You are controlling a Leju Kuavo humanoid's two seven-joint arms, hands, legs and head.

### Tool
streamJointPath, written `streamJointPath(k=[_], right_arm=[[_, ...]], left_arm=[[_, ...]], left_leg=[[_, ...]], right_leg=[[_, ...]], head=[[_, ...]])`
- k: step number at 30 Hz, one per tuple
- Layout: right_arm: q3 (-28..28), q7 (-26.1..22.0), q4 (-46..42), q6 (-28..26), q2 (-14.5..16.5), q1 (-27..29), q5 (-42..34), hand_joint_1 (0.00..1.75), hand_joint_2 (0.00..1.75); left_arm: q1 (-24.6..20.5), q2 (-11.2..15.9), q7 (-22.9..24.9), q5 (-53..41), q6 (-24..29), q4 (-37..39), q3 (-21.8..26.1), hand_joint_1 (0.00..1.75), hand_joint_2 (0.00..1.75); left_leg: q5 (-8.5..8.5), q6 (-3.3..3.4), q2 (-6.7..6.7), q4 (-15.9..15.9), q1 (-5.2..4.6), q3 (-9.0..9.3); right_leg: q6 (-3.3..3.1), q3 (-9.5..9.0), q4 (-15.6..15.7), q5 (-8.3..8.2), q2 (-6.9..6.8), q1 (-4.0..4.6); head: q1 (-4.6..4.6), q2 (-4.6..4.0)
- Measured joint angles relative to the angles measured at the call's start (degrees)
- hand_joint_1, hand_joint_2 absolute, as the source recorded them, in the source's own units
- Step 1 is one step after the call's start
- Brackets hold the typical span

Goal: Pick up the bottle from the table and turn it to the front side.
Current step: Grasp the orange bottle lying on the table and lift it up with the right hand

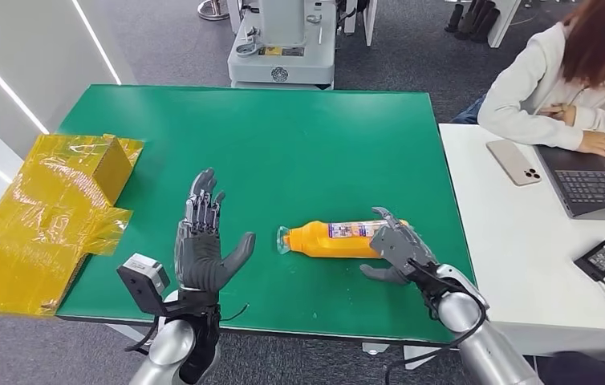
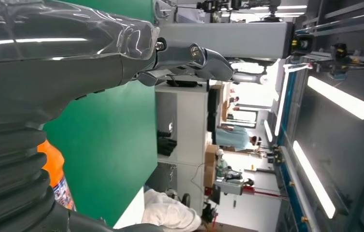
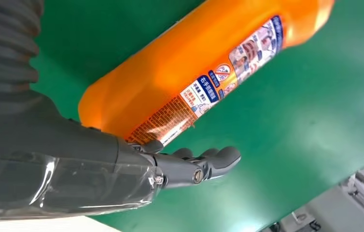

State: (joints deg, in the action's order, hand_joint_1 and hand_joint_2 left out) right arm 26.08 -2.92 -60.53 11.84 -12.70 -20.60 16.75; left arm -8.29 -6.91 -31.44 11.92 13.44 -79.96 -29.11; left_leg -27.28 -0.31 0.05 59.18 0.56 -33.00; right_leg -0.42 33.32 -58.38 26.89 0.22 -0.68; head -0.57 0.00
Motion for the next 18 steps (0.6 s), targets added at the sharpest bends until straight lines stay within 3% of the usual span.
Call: streamJointPath(k=[8,18], right_arm=[[7.9,0.5,1.6,-1.0,-2.2,-2.0,0.1,0.00,1.75],[14.3,-0.8,6.7,-2.3,-3.0,-6.5,3.3,0.00,1.75]], left_arm=[[-4.3,0.2,0.4,3.0,-0.3,7.7,0.0,0.00,1.75],[-6.1,-0.4,5.5,18.9,-13.0,17.5,3.2,0.00,1.75]], left_leg=[[-0.03,-0.03,0.21,0.0,0.04,0.54],[-0.02,-0.04,0.45,-0.1,0.07,1.00]], right_leg=[[-0.08,-0.47,0.0,-0.06,0.20,0.08],[-0.12,-0.84,0.0,-0.18,0.44,0.12]], head=[[0.01,0.00],[0.01,0.00]])
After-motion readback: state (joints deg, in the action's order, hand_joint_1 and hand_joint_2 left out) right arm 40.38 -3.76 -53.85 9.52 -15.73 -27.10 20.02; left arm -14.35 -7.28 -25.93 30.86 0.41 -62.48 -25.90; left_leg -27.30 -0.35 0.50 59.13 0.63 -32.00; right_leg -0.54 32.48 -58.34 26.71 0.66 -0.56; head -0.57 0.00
